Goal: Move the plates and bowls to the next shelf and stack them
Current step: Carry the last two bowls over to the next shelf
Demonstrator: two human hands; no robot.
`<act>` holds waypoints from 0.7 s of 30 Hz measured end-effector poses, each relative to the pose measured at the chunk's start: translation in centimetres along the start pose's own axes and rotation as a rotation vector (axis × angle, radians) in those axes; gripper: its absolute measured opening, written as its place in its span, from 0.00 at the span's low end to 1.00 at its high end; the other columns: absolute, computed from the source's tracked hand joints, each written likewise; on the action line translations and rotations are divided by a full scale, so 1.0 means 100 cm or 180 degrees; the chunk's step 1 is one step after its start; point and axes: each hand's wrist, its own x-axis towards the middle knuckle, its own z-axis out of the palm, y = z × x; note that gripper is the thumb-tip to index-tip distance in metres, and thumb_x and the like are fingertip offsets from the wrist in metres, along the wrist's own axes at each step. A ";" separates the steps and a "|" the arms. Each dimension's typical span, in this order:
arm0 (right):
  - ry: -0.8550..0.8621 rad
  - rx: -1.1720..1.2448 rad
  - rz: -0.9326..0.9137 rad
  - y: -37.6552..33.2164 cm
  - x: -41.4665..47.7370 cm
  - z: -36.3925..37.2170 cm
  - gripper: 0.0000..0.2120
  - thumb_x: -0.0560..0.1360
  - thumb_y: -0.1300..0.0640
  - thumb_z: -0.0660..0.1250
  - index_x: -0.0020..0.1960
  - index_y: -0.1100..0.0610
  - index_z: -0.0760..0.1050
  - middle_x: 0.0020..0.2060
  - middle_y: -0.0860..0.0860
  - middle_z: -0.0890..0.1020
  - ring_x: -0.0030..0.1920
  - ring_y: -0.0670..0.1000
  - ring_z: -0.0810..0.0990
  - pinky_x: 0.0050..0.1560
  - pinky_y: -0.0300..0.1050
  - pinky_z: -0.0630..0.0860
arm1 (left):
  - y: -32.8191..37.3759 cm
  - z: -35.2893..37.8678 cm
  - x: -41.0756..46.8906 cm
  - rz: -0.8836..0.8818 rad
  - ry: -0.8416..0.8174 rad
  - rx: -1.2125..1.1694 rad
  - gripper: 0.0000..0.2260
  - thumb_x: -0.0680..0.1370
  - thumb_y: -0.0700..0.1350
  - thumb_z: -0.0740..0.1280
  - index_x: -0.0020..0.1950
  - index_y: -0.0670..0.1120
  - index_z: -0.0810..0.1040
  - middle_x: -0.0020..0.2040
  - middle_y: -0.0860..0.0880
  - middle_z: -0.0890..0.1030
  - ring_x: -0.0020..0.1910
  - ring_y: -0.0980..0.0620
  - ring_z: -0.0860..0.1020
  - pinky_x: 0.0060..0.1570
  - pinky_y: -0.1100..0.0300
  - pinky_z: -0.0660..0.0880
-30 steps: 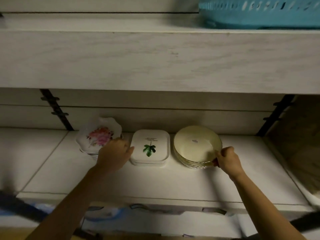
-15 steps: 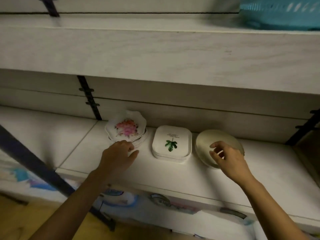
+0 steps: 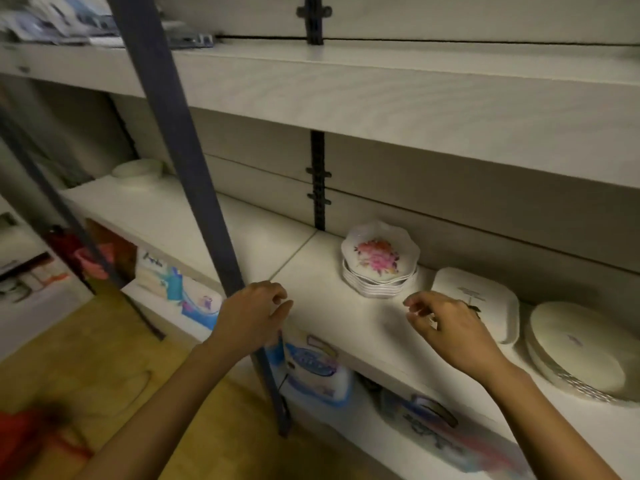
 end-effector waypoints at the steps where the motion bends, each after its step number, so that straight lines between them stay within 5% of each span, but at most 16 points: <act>1: -0.0031 -0.0010 -0.0085 -0.014 0.005 0.006 0.09 0.76 0.51 0.63 0.55 0.48 0.75 0.49 0.43 0.79 0.49 0.46 0.79 0.49 0.45 0.77 | -0.014 -0.005 -0.004 -0.0044 0.0009 -0.0004 0.12 0.79 0.51 0.60 0.54 0.47 0.77 0.51 0.49 0.80 0.50 0.51 0.77 0.48 0.60 0.73; 7: -0.0124 0.0103 -0.0424 -0.105 0.031 0.046 0.09 0.76 0.51 0.62 0.56 0.49 0.75 0.51 0.45 0.80 0.50 0.47 0.78 0.50 0.49 0.78 | -0.100 -0.043 -0.023 -0.0116 0.0014 0.0055 0.10 0.78 0.51 0.60 0.51 0.47 0.77 0.47 0.51 0.80 0.42 0.57 0.72 0.40 0.66 0.65; 21: -0.0170 0.0256 -0.0740 -0.303 0.098 0.145 0.12 0.77 0.53 0.61 0.60 0.50 0.73 0.55 0.47 0.79 0.52 0.49 0.79 0.51 0.47 0.78 | -0.305 -0.120 -0.023 -0.0400 -0.0043 0.0348 0.12 0.78 0.52 0.61 0.56 0.48 0.77 0.53 0.51 0.81 0.41 0.57 0.72 0.43 0.64 0.73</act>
